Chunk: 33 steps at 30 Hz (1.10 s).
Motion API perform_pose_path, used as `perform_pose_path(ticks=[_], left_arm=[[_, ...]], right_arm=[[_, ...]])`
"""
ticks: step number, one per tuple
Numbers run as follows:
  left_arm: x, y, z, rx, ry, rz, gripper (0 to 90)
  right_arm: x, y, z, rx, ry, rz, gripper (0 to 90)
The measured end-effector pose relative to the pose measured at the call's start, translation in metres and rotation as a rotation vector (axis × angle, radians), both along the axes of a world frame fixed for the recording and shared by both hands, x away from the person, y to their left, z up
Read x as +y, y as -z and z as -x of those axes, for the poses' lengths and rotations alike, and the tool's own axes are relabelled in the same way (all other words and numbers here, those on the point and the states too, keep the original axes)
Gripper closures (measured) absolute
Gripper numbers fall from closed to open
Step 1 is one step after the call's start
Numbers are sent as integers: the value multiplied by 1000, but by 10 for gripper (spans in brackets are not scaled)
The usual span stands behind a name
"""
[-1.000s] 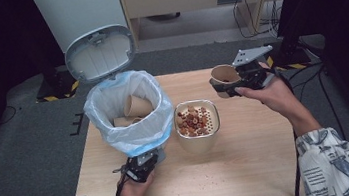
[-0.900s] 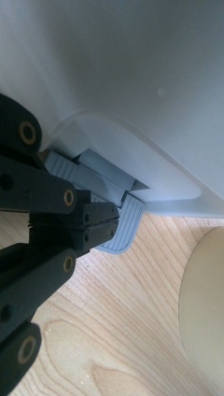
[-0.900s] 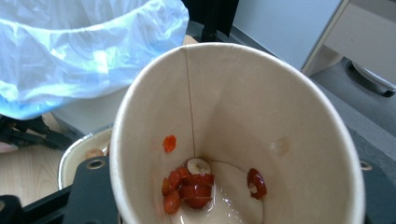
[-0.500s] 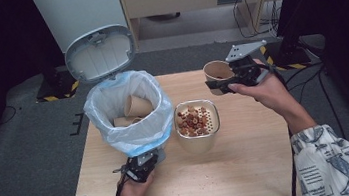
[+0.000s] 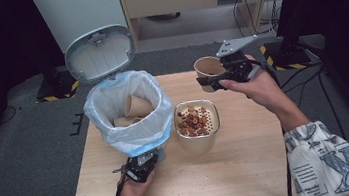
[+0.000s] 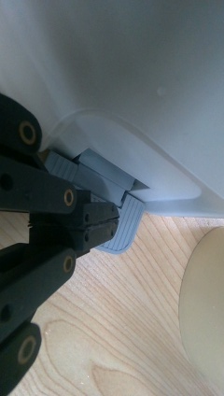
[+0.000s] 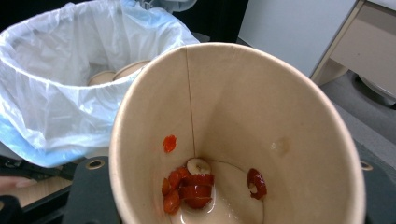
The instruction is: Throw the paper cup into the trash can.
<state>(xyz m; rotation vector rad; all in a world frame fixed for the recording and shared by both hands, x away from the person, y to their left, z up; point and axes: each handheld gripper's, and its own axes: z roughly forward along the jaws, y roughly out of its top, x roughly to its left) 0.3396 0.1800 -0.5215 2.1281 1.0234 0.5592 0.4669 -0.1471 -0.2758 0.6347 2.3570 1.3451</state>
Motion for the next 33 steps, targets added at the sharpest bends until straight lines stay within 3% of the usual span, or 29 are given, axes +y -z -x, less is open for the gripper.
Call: perform_pose_path(ticks=[24,33], left_arm=[[0,-1,0,7,-4,1,898],[0,0,0,6,-2,1,898]], right_arm=[[66,-20,1,7,-71,-4,361],[81,-24,1,10,-95,-19,359]])
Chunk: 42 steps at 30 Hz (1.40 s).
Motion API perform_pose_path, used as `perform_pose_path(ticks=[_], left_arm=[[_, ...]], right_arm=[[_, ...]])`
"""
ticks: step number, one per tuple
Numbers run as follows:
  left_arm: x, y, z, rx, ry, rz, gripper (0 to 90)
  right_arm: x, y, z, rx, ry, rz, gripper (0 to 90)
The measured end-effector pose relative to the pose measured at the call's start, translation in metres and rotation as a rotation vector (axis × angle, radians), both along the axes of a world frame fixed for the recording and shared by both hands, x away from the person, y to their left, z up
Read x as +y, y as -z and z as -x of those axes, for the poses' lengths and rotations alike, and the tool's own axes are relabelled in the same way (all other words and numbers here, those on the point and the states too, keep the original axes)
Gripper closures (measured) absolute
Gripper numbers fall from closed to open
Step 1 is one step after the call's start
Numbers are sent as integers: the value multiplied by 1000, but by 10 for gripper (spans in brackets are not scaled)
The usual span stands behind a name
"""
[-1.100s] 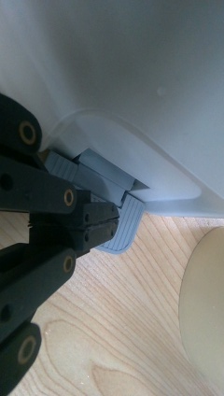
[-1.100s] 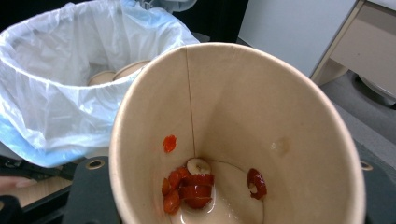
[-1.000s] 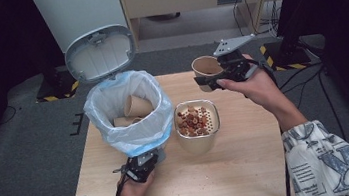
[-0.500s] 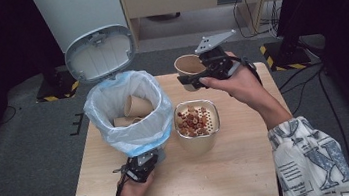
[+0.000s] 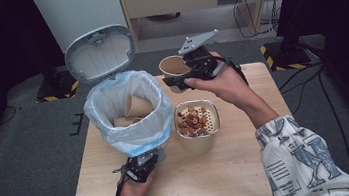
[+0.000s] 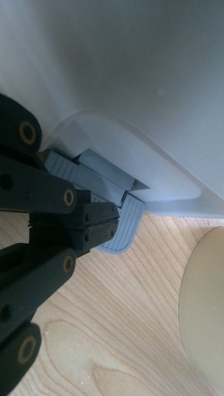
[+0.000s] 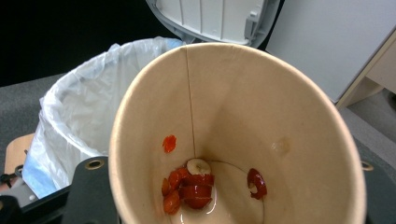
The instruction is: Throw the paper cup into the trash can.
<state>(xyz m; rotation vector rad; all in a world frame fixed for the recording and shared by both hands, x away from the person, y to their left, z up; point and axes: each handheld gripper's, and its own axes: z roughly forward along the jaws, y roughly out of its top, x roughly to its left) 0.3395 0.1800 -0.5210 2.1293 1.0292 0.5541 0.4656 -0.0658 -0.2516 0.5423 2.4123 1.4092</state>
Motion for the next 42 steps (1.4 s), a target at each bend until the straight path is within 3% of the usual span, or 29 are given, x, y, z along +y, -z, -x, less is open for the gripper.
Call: perform_pose_path(ticks=[19,42], left_arm=[[0,0,0,-1,-3,1,898],[0,0,0,-4,-2,3,898]], right_arm=[[40,-1,-3,9,-32,-24,355],[92,23,-9,49,-85,-8,347]])
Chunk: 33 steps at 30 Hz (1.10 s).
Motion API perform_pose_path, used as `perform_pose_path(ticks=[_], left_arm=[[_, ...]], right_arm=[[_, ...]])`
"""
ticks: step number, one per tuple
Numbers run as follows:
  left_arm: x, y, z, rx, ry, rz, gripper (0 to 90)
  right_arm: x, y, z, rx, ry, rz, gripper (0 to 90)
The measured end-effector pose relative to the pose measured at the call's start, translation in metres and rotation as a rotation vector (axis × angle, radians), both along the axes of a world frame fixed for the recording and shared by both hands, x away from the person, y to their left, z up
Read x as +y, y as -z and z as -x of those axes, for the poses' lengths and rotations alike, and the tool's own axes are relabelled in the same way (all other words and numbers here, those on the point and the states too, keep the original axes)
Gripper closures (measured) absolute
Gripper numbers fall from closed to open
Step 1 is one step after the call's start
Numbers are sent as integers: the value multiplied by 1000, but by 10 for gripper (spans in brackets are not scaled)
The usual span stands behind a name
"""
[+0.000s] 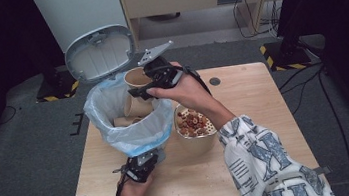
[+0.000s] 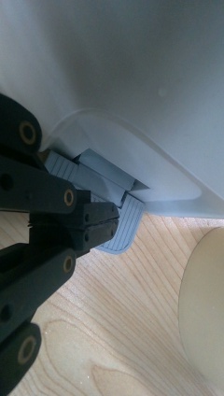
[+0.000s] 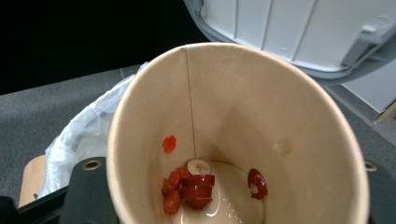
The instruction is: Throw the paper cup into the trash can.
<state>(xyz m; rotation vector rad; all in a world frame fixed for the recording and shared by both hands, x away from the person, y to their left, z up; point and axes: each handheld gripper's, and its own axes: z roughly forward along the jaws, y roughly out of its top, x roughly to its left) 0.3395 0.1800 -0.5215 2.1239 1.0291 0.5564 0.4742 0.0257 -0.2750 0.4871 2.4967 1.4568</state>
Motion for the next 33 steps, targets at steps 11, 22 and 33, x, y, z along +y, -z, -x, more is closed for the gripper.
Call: perform_pose_path(ticks=[11,22,33], left_arm=[[0,0,0,3,1,-1,898],[0,0,0,0,1,-2,898],[0,0,0,0,4,-2,898]], right_arm=[[16,14,3,7,-15,43,154],[0,17,0,9,32,26,135],[-14,17,-3,4,88,9,93]])
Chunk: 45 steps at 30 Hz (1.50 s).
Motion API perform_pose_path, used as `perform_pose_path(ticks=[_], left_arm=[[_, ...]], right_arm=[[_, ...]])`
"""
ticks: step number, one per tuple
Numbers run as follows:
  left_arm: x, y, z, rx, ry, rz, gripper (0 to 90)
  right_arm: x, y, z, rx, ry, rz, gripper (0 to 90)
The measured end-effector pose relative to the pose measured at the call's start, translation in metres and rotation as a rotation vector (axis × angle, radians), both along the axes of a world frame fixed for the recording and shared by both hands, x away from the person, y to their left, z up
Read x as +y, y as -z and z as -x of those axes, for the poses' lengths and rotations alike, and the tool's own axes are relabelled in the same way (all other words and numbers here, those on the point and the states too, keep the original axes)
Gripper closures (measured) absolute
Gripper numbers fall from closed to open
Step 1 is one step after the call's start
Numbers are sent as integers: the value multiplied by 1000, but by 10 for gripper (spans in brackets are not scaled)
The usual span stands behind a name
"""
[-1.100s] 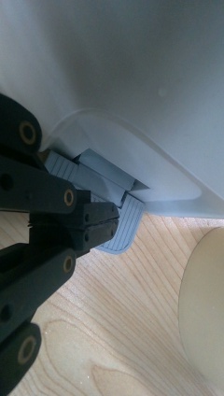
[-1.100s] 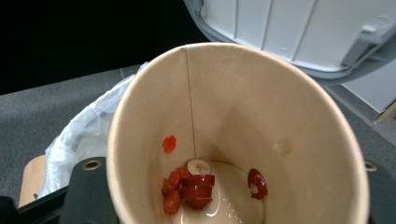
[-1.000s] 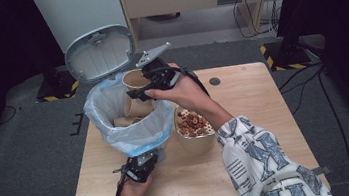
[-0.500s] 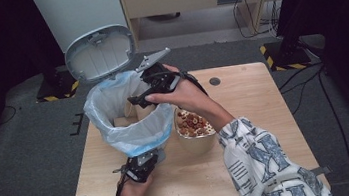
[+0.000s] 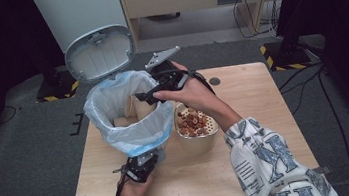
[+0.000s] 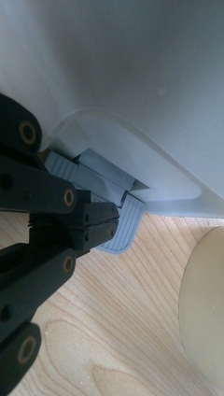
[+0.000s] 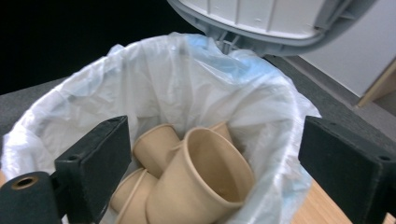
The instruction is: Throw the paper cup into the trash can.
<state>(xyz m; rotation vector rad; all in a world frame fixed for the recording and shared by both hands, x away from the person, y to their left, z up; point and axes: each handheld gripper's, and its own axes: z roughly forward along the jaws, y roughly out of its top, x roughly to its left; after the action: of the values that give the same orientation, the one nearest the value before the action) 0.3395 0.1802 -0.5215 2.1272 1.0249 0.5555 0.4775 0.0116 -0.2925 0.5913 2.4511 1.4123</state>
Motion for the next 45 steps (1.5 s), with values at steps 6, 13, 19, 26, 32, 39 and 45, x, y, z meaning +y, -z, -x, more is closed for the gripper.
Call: perform_pose_path(ticks=[6,13,19,26,32,39,45], left_arm=[[0,0,0,0,0,0,898],[0,0,0,0,0,0,898],[0,0,0,0,0,0,898],[0,0,0,-1,0,-1,898],[0,0,0,-1,0,-2,898],[0,0,0,-1,-1,0,898],[0,0,0,-2,-1,1,898]], right_arm=[[-9,2,-2,-13,43,-2,82],[-25,4,-4,-16,77,-15,80],[-42,6,-6,-17,107,-22,78],[-61,6,-7,-12,140,-41,76],[-75,7,-8,-12,160,-46,74],[-90,10,-10,-12,188,-50,71],[-100,13,-10,-12,208,-40,71]])
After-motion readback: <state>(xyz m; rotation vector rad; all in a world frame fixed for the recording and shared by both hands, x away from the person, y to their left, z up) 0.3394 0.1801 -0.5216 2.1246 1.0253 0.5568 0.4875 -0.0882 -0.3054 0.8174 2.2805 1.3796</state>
